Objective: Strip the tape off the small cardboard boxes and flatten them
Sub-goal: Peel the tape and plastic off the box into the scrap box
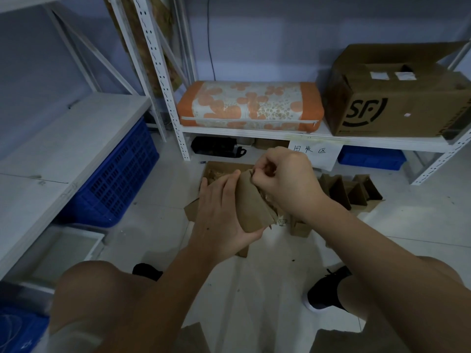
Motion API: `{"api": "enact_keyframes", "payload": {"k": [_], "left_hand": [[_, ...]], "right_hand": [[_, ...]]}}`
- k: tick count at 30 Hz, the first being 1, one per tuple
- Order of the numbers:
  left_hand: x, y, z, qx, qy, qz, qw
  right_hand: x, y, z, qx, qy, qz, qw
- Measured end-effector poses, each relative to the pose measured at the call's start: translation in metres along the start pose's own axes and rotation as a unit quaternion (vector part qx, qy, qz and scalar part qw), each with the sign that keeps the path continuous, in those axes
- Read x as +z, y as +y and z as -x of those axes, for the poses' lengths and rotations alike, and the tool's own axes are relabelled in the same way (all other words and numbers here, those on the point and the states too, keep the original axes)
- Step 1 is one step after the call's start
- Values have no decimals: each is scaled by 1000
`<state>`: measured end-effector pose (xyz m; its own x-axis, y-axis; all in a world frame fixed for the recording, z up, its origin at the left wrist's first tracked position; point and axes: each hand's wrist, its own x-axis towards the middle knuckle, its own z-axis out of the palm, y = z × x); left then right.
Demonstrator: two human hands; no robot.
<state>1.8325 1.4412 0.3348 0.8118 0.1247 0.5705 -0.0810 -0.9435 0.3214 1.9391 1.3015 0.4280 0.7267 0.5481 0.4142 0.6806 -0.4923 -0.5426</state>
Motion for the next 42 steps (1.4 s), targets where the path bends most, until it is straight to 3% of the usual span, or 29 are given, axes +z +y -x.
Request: {"api": "enact_keyframes", "payload": {"k": [10, 25, 35, 37, 39, 40, 42], "left_hand": [[0, -7, -6, 35, 61, -33, 997], [-4, -20, -4, 66, 93, -62, 992], [0, -12, -7, 63, 112, -47, 991], [1, -13, -7, 51, 123, -36, 990], [0, -14, -8, 23, 124, -19, 992], [-1, -13, -9, 7, 116, -6, 993], [-5, -12, -13, -29, 106, 32, 993]], "right_hand": [[-3, -10, -4, 229, -51, -246, 940], [-10, -16, -8, 96, -89, -143, 981], [3, -25, -1, 187, -48, -178, 965], [4, -20, -1, 257, -13, -257, 931], [1, -18, -3, 323, 15, -364, 873], [0, -15, -4, 323, 22, -376, 868], [-2, -12, -5, 272, 21, -334, 902]]}}
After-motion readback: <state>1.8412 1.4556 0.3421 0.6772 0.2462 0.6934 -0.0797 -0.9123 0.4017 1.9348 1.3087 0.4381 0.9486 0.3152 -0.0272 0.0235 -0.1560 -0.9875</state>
